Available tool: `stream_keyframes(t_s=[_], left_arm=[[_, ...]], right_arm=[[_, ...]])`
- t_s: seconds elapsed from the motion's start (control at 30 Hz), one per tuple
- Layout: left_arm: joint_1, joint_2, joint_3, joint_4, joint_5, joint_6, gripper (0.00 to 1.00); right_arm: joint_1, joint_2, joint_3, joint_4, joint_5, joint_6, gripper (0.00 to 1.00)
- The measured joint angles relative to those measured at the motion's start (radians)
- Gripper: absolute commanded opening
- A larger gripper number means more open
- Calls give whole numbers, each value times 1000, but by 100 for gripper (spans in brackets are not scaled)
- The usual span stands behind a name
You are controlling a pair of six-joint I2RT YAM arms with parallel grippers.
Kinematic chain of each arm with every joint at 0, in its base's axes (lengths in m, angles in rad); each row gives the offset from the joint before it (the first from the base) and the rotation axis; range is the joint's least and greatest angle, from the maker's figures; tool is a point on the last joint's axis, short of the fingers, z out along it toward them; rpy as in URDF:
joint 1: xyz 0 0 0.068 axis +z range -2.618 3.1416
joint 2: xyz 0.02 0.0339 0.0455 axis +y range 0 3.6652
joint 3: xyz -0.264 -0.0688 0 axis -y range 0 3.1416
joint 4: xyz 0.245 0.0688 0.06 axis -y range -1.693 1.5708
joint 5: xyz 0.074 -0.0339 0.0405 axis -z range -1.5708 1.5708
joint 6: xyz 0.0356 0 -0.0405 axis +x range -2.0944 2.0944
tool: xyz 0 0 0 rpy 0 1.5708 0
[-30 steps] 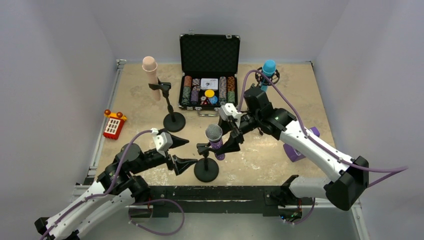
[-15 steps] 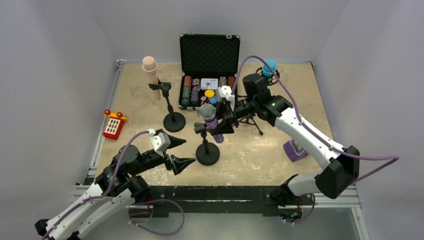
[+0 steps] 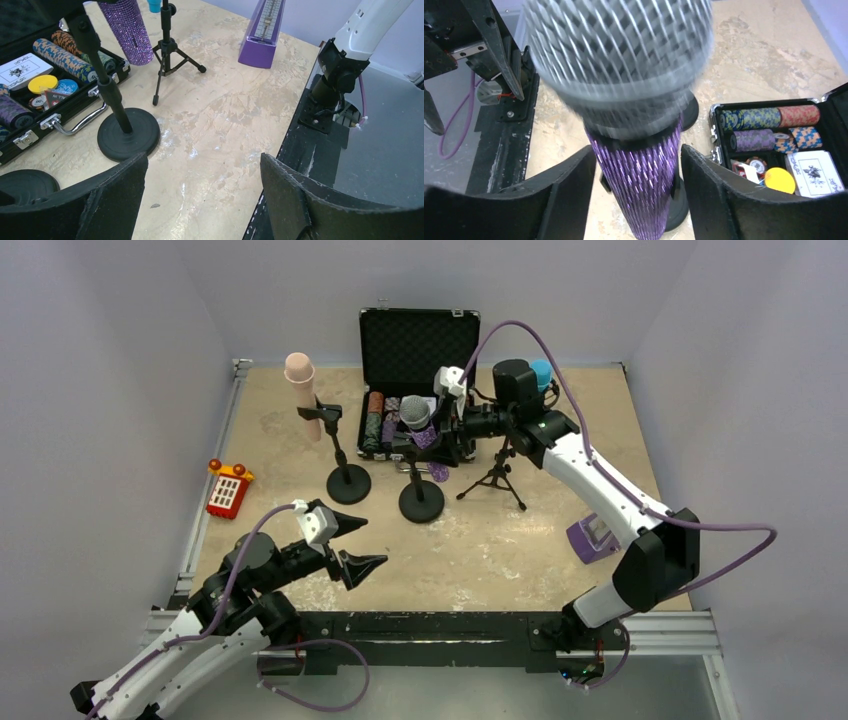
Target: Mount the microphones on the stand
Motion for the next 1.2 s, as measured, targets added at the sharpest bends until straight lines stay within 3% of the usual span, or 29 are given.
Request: stream_keyframes(t_s=[0.13,0.47,0.7,0.93,1.2], left_arm=[[0,0,0,-12,-10,0,86],[0,0,0,-23,-18,0,87],[0,6,35,-67,-41,0,87],[0,7,59,-106,-78,-5,92],[0,34,148,-246,-250,-34,99]], right_arm=[[0,-37,-5,32,25,21,80],[-35,-195,10,35,75,48,86],[-93,-200,130,-78,75,44,96],[-159,-275,142,-132,76,29,98],[-223,-392,136,-249,164,-18,99]])
